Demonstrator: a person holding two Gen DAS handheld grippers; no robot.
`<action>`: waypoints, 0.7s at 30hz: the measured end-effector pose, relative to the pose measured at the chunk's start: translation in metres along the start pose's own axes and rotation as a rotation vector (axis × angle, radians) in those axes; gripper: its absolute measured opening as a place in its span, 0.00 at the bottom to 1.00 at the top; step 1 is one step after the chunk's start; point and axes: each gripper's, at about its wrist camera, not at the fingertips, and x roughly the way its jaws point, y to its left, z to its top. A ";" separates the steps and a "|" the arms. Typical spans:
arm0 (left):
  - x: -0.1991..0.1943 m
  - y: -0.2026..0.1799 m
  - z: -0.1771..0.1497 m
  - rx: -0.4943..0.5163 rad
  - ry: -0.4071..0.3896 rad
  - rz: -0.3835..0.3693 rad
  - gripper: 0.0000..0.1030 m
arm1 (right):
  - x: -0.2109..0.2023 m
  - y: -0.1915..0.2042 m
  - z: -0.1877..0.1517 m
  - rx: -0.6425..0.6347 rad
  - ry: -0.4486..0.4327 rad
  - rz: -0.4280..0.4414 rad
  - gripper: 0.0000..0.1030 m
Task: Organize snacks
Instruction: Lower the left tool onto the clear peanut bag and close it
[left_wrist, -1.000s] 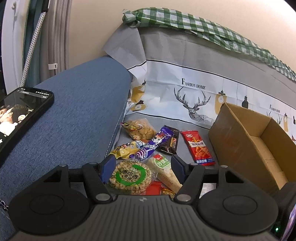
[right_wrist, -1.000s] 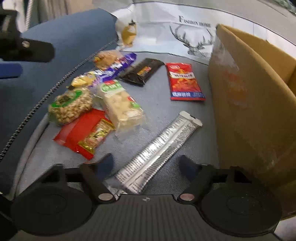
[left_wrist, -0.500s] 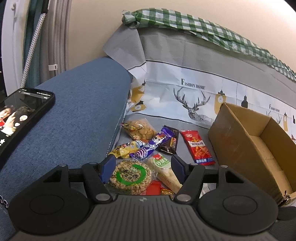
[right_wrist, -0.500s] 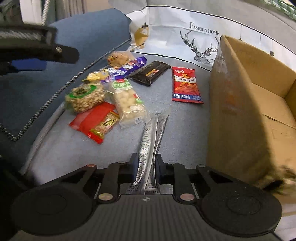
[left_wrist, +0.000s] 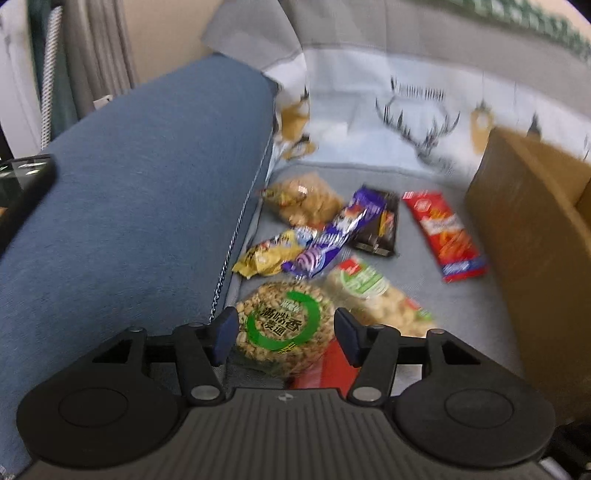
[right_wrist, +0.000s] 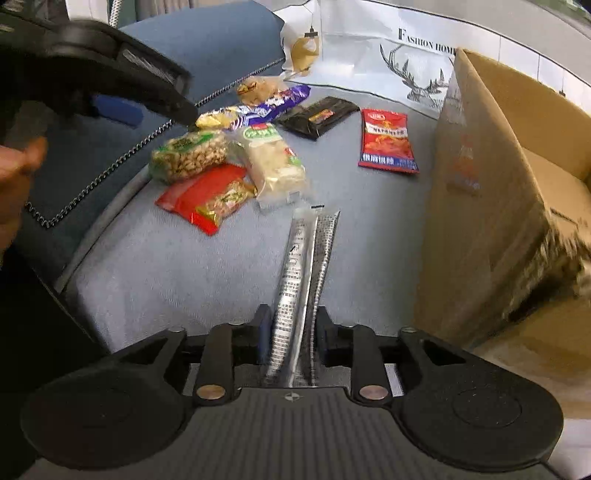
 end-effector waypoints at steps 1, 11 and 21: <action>0.006 -0.005 0.000 0.029 0.016 0.017 0.69 | 0.001 -0.002 0.000 0.008 -0.002 0.003 0.42; 0.054 -0.035 -0.005 0.240 0.065 0.194 0.62 | 0.005 0.002 0.000 -0.024 -0.005 0.010 0.57; 0.009 -0.009 0.002 0.083 -0.107 0.187 0.24 | 0.003 0.003 -0.002 -0.041 -0.021 -0.006 0.42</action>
